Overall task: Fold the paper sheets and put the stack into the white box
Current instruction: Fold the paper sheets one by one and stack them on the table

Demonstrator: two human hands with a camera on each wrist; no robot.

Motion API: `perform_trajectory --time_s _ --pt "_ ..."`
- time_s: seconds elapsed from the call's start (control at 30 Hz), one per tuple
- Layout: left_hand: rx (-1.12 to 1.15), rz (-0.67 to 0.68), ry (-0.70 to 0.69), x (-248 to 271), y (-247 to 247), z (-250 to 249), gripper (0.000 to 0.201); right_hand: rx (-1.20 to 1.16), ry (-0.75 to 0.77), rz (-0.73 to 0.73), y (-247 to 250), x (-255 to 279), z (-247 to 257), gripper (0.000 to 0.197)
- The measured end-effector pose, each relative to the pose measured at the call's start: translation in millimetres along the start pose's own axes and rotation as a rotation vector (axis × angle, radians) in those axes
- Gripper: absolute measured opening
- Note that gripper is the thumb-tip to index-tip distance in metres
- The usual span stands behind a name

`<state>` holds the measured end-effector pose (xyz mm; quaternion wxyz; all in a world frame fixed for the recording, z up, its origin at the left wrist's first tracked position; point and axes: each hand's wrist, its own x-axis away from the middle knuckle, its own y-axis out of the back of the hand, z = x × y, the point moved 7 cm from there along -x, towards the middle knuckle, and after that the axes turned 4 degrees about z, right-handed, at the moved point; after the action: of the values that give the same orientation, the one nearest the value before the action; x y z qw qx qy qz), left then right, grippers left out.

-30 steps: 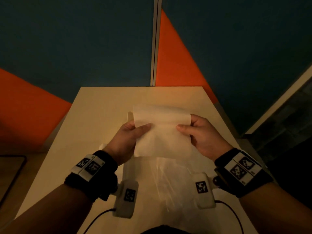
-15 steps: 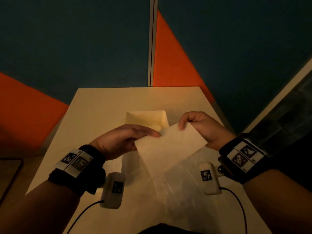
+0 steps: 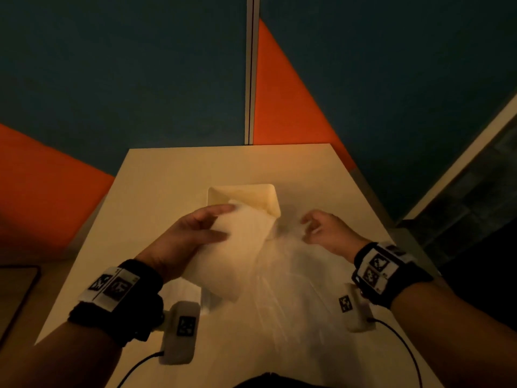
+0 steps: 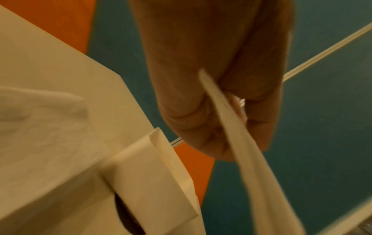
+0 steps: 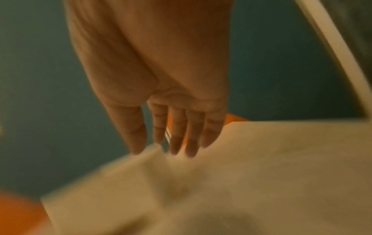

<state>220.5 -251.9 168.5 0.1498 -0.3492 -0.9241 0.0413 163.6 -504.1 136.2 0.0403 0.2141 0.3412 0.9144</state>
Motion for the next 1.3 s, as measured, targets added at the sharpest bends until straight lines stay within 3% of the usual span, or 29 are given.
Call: perform_trajectory --time_s 0.13,0.23,0.43,0.63,0.8,1.3 --pt "-0.048 -0.187 0.049 9.7 31.6 18.6 0.044 0.548 -0.182 0.113 -21.3 -6.9 -62.4 0.064" --pt "-0.011 -0.298 0.106 14.6 52.8 39.8 0.04 0.699 -0.176 0.153 -35.0 -5.0 -79.7 0.079" --pt "-0.127 -0.453 0.154 21.5 88.8 75.1 0.042 0.693 -0.143 0.16 -48.7 -1.4 -92.1 0.074" --pt "-0.625 -0.558 0.2 24.8 111.4 91.3 0.048 0.665 -0.114 0.161 -49.9 0.6 -93.3 0.06" --pt "-0.826 -0.58 0.168 27.3 112.7 90.0 0.05 0.705 -0.114 0.171 -52.2 1.1 -93.2 0.053" --pt "-0.939 -0.557 0.144 22.3 114.1 93.5 0.048 0.666 -0.123 0.193 -50.8 1.5 -96.6 0.044"
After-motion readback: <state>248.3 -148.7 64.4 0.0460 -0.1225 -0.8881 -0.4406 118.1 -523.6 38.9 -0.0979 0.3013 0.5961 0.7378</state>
